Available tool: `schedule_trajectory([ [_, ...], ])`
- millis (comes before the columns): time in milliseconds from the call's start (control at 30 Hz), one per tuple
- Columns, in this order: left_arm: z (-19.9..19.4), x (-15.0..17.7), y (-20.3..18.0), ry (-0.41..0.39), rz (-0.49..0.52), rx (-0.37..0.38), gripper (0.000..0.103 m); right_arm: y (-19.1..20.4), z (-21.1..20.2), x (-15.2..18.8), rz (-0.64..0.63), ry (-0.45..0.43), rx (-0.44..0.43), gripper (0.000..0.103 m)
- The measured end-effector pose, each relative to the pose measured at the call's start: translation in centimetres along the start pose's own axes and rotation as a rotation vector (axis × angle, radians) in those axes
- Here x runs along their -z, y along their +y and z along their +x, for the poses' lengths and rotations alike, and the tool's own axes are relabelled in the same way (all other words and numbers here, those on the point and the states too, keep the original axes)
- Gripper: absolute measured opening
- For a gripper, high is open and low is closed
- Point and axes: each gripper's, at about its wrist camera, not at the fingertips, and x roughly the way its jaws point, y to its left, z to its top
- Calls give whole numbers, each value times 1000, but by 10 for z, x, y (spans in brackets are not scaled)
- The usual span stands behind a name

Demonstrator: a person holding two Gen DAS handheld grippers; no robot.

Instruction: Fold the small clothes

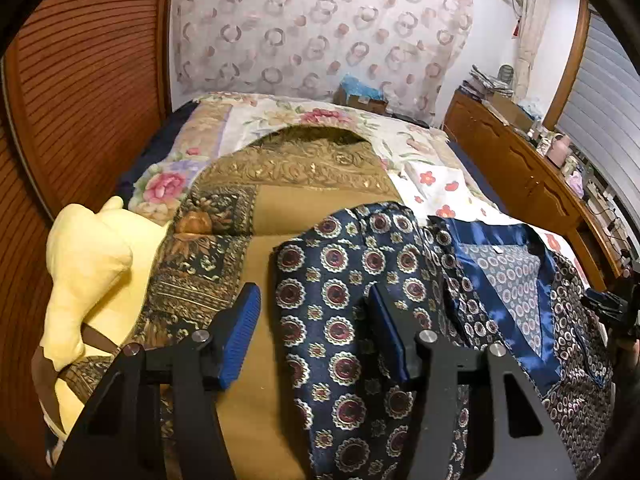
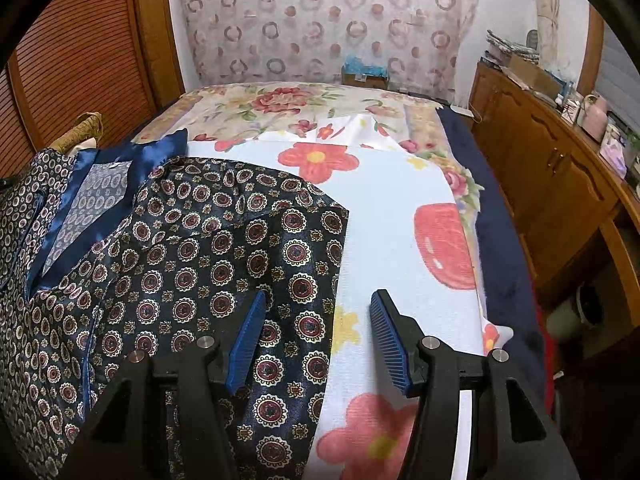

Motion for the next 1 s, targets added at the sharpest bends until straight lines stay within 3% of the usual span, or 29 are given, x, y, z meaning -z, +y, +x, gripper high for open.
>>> schedule_trajectory([
  [133, 2, 4, -3, 16, -6, 8, 56, 0, 0, 0, 1, 0, -2, 57],
  [200, 1, 5, -6, 17, 2, 13, 44, -1, 0, 0, 1, 0, -2, 57],
  [267, -3, 5, -9, 15, 17, 12, 17, 0, 0, 0, 3, 0, -4, 57],
  [367, -9, 6, -16, 7, 54, 27, 3, -1, 0, -1, 1, 1, -12, 57],
  [500, -32, 8, -29, -60, 96, 19, 3, -1, 3, -5, -7, 0, -38, 57],
  [533, -37, 9, -31, -70, 102, 20, 2, -1, 4, -7, -10, 2, -43, 52],
  [600, -48, 10, -38, -100, 115, 23, 2, 2, 6, -11, -23, 6, -57, 34],
  [633, -53, 12, -43, -113, 124, 25, 2, 3, 7, -13, -28, 12, -77, 12],
  [667, -57, 14, -45, -125, 127, 27, 2, 4, 7, -15, -28, 20, -104, 4],
  [767, -73, 20, -52, -166, 133, 40, 2, 16, 2, -16, -67, 11, -111, 2],
  [1000, -127, 53, -67, -257, 148, 56, 1, 23, -81, 1, -54, -190, -150, 2],
])
